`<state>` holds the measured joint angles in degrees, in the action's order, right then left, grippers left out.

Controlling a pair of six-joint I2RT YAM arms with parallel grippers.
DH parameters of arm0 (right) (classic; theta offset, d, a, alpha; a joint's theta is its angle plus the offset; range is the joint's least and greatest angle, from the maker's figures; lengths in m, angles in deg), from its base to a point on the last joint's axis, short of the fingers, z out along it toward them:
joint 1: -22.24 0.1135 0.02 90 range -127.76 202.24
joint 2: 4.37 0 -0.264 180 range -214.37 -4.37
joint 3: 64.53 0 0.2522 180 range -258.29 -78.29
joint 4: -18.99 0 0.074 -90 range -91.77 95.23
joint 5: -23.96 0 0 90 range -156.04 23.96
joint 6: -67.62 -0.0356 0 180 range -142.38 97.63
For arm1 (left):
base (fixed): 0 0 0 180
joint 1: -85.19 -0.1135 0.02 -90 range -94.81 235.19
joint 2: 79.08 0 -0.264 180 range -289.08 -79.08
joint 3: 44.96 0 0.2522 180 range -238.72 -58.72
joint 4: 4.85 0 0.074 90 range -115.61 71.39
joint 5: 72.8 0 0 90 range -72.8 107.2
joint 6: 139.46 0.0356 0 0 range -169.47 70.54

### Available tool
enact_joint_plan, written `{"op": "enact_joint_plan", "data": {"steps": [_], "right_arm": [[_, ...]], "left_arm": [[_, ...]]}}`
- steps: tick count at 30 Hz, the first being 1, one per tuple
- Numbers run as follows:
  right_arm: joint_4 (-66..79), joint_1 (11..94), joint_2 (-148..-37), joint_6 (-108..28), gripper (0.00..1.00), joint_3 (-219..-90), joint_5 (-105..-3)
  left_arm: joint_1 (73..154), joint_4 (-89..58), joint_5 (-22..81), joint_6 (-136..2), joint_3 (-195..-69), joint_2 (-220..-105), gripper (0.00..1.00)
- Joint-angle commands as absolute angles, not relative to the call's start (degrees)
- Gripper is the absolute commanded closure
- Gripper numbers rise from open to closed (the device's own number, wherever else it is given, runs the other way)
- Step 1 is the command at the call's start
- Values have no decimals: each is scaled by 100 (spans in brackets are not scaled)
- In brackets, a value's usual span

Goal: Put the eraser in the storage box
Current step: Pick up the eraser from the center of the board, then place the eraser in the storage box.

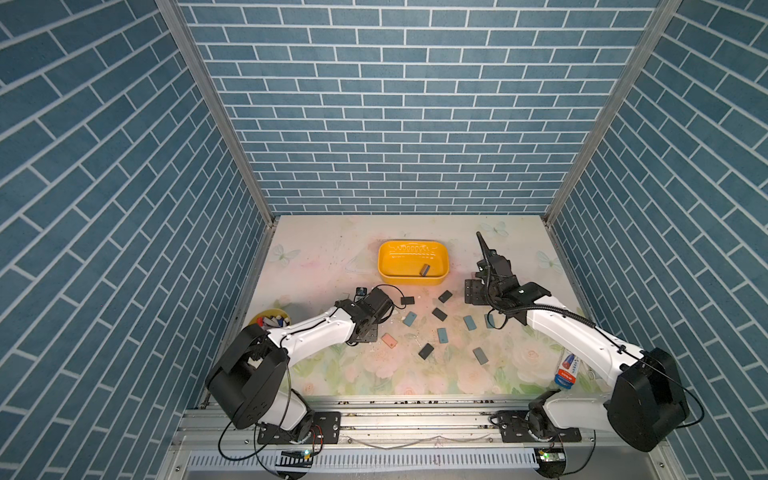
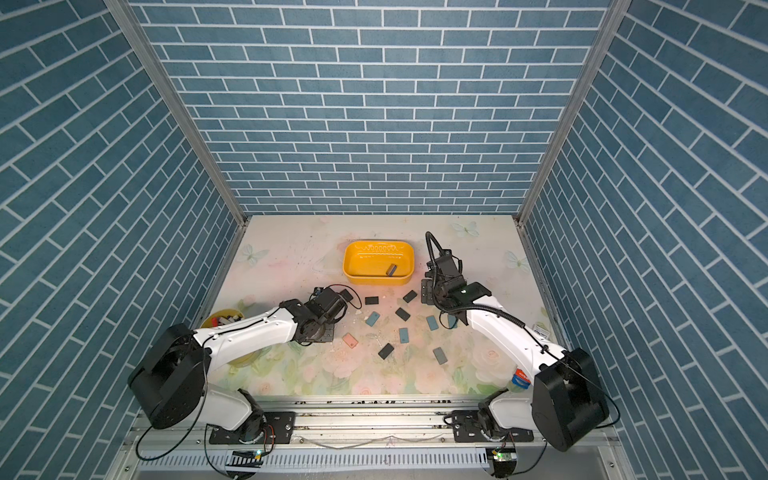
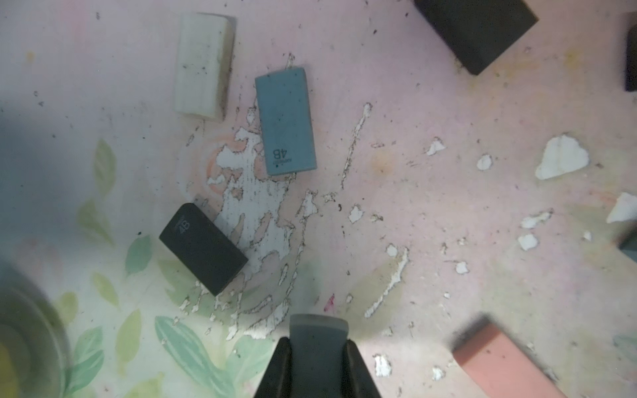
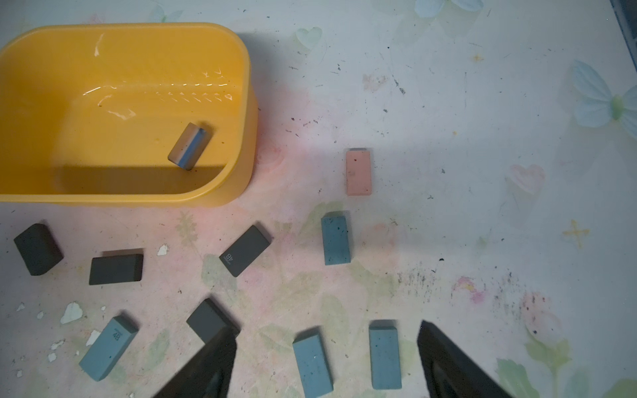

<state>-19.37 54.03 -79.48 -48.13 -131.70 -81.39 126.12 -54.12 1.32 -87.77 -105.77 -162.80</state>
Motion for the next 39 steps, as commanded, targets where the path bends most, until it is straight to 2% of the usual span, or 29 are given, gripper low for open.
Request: {"op": "enact_joint_plan", "data": {"steps": [1, 14, 33, 39], "right_arm": [[-2058, 5421, -7768, -5119, 15, -13095, -8328], [-2086, 5415, -7412, -5235, 15, -12962, -8692], [-2122, 5412, -7156, -5252, 15, -12919, -8654], [-2113, 5414, -7083, -5272, 15, -12887, -8695]], "left_arm": [[12665, -5769, -98, -8709, -10801, -16065, 91], [12667, -6019, -231, -8507, -11566, -15999, 90], [12799, -6162, -117, -8349, -12962, -16767, 90], [12806, -6149, -228, -8151, -13763, -17413, 90]]}}
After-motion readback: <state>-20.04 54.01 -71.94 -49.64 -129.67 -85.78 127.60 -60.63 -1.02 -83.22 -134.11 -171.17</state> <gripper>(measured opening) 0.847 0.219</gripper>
